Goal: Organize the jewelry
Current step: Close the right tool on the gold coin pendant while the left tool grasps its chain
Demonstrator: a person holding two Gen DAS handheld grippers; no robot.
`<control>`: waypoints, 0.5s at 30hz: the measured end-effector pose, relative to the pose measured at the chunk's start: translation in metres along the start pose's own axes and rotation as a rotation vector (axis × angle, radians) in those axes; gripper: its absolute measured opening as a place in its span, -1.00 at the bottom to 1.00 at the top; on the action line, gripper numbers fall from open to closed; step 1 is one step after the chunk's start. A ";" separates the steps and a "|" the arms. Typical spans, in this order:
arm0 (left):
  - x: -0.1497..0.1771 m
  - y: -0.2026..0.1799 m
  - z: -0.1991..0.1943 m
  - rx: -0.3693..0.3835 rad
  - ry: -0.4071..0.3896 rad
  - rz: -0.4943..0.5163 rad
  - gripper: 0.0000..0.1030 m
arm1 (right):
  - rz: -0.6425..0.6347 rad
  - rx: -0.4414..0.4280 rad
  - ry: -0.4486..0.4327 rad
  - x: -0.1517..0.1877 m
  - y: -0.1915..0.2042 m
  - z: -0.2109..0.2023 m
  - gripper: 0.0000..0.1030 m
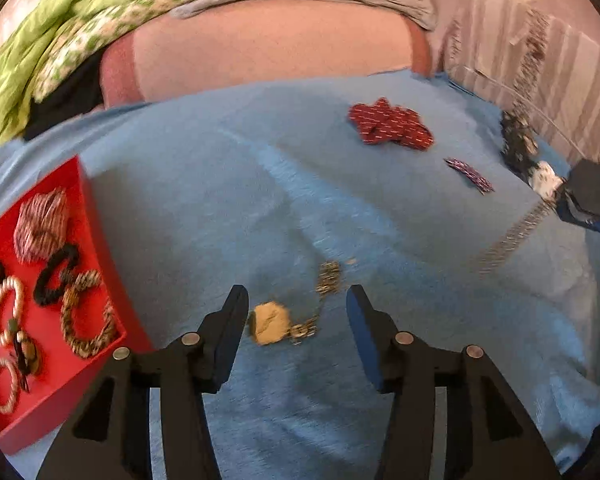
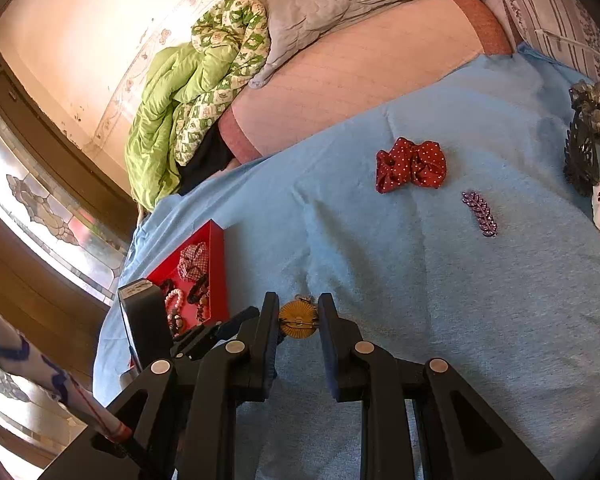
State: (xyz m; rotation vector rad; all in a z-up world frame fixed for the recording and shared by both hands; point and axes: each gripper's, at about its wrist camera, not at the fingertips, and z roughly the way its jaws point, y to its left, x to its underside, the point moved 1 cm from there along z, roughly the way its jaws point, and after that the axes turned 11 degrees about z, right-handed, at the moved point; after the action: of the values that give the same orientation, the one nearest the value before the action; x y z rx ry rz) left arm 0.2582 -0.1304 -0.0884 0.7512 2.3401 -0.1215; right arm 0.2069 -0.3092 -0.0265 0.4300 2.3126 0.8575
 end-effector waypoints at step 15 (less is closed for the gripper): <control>-0.009 -0.011 0.006 0.003 0.005 0.042 -0.90 | -0.001 0.004 -0.002 -0.002 -0.001 0.000 -0.58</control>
State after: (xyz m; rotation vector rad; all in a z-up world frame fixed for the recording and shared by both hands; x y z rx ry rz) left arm 0.2611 -0.1460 -0.0890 0.8021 2.3275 -0.1050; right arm 0.2085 -0.3108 -0.0259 0.4317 2.3131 0.8518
